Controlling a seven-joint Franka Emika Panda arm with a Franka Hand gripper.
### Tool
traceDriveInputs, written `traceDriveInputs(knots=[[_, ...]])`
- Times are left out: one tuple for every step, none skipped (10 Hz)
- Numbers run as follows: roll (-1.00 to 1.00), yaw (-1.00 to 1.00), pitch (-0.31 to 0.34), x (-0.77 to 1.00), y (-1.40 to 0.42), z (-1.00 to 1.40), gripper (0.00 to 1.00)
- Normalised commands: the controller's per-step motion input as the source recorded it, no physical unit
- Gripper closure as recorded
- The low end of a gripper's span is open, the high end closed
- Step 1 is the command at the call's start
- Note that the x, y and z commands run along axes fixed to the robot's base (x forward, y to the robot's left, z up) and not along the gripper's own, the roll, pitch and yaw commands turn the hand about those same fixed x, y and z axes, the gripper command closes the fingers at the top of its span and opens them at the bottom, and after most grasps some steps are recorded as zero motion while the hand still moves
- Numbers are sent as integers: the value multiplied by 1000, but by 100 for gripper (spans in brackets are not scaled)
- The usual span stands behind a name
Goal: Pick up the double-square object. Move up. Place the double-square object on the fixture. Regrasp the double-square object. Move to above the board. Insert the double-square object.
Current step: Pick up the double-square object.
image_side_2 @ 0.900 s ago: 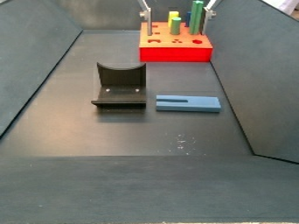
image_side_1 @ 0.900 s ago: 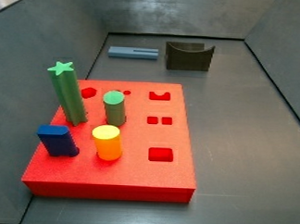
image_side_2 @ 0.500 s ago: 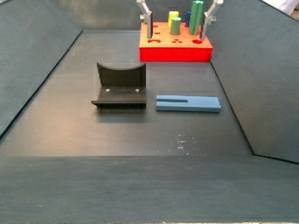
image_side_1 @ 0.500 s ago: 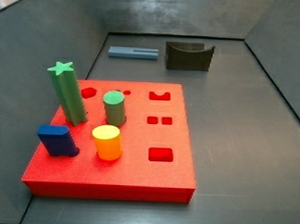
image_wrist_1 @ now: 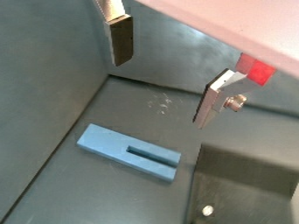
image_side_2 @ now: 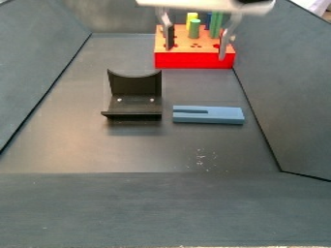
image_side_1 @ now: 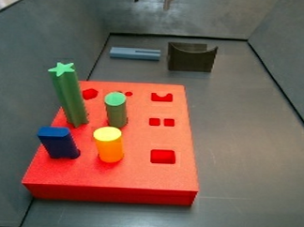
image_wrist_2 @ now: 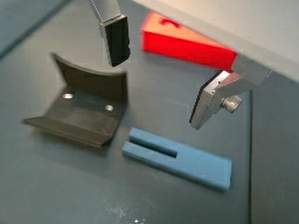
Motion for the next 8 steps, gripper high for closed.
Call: traceDriveInputs(knots=[[-120,-857,79,-180,0,-726,0],[-113,-854,76,-191,0,-726,0],[-153,-851,44,-157,0,-709,0],[-194,-814,4,-103,0,-674,0],[-204,-791,0,-100,0,-657,0],[-233,-774,0,-60,0,-600,0],[-376,-660,-19,0,0,-329,0],[-486,-406,-129,0,131,-120,0]])
